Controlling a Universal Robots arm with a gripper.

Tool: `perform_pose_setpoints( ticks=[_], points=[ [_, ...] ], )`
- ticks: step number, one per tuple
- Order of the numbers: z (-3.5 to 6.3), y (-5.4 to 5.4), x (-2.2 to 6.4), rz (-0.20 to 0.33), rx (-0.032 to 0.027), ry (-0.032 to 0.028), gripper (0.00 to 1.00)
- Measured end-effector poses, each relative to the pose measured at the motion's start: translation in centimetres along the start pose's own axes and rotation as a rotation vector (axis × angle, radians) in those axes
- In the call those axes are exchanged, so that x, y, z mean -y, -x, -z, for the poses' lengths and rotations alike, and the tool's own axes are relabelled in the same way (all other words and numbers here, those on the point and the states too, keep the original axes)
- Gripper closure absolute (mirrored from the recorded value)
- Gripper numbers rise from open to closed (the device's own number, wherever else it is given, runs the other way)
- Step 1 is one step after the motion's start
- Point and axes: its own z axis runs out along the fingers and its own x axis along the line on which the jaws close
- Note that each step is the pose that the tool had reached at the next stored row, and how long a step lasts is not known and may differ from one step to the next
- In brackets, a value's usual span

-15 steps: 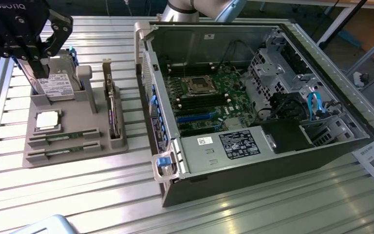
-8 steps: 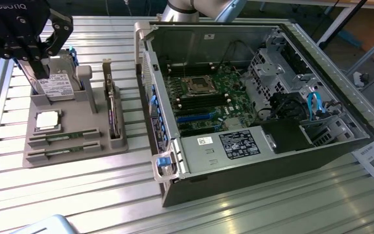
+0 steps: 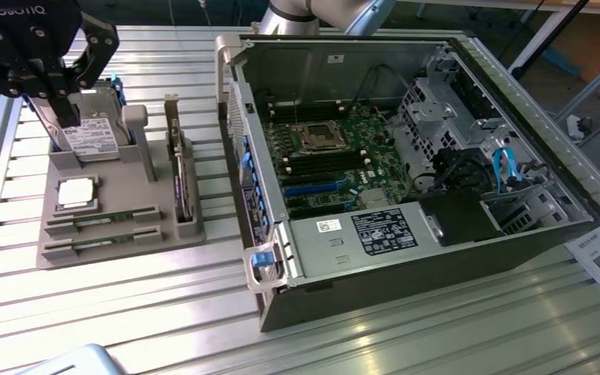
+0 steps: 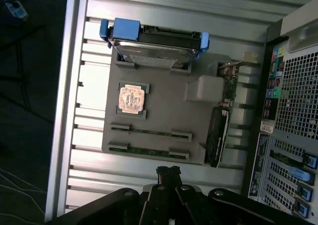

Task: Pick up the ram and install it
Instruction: 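Pick up the ram and move it above insertion slot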

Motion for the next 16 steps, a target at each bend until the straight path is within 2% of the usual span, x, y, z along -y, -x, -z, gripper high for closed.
perform_pose_setpoints(
  ticks=[16],
  points=[
    [-0.01, 0.06, 0.14, 0.152, 0.0041, 0.0044, 0.90]
  ],
)
